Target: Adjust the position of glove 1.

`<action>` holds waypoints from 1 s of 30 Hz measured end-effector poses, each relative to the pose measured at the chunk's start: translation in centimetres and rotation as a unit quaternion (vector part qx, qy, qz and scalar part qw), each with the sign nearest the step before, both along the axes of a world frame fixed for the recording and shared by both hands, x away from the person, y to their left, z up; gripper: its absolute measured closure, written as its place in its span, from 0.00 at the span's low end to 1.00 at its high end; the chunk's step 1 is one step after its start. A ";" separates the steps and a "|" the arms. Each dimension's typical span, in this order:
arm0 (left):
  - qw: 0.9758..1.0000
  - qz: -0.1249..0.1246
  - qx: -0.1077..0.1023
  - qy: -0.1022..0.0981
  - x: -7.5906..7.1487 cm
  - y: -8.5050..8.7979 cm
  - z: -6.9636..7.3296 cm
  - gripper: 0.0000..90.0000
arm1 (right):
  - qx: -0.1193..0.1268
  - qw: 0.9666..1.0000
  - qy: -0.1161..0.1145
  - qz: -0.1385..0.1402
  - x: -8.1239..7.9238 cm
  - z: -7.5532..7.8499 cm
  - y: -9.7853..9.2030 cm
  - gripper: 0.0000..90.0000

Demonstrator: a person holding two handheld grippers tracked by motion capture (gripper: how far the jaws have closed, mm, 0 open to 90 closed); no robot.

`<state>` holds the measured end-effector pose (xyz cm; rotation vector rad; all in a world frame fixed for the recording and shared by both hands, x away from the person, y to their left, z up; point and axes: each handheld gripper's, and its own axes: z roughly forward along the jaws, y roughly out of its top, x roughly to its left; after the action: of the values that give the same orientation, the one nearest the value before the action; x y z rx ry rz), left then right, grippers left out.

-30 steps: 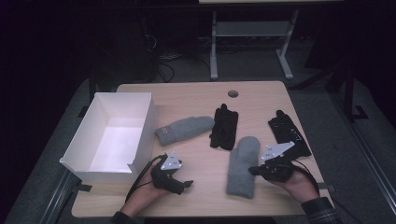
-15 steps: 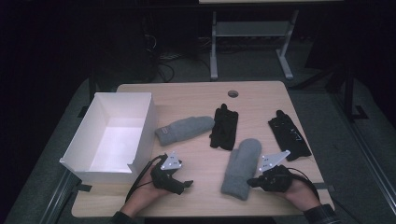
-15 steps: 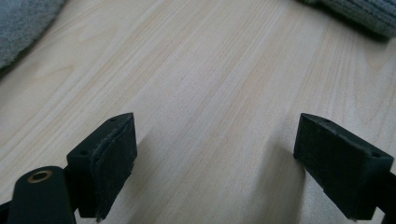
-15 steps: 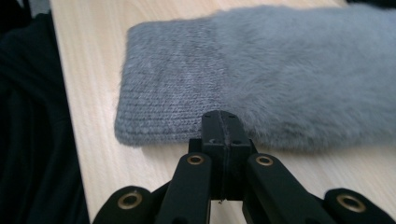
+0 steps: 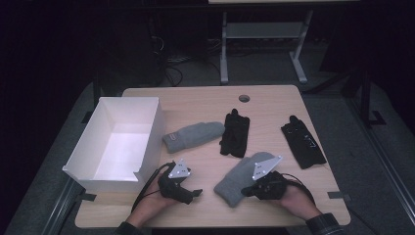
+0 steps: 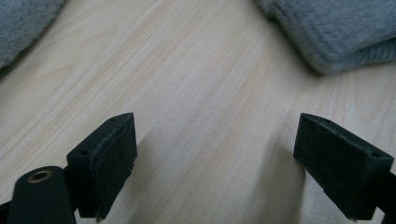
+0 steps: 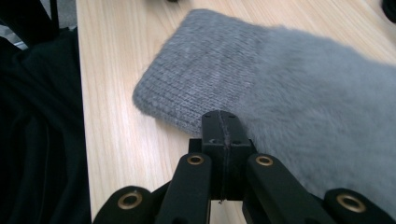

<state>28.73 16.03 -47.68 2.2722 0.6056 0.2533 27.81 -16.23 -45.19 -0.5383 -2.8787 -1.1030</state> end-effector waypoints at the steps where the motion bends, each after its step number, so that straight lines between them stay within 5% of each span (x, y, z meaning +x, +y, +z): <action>1: 1.000 0.001 -0.002 0.000 0.0 0.0 0.0 0.14 | 0.001 1.000 0.003 0.002 0.0 0.0 0.4 1.00; 9: 1.000 0.000 0.001 0.001 0.0 0.0 0.0 0.14 | 0.006 1.000 0.000 0.026 0.5 0.0 2.7 1.00; 16: 1.000 -0.003 0.004 -0.003 0.0 0.1 0.0 0.14 | 0.019 0.999 -0.004 -0.028 0.0 0.5 -0.6 0.97; 20: 1.000 -0.002 0.003 -0.001 0.0 0.1 0.0 0.14 | 0.026 0.996 -0.016 -0.083 -0.2 0.7 -3.9 0.87; 28: 1.000 -0.001 0.001 0.001 0.0 0.0 0.0 0.14 | 0.011 0.983 -0.049 -0.175 -0.6 -0.6 -9.1 0.43; 30: 1.000 0.001 0.000 0.001 0.0 0.0 0.0 0.14 | 0.010 0.980 -0.035 -0.196 -0.5 -1.4 -9.9 0.28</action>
<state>28.73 16.07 -47.72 2.2725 0.6097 0.2514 27.30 -26.13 -46.59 -1.1248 -2.8909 -1.2088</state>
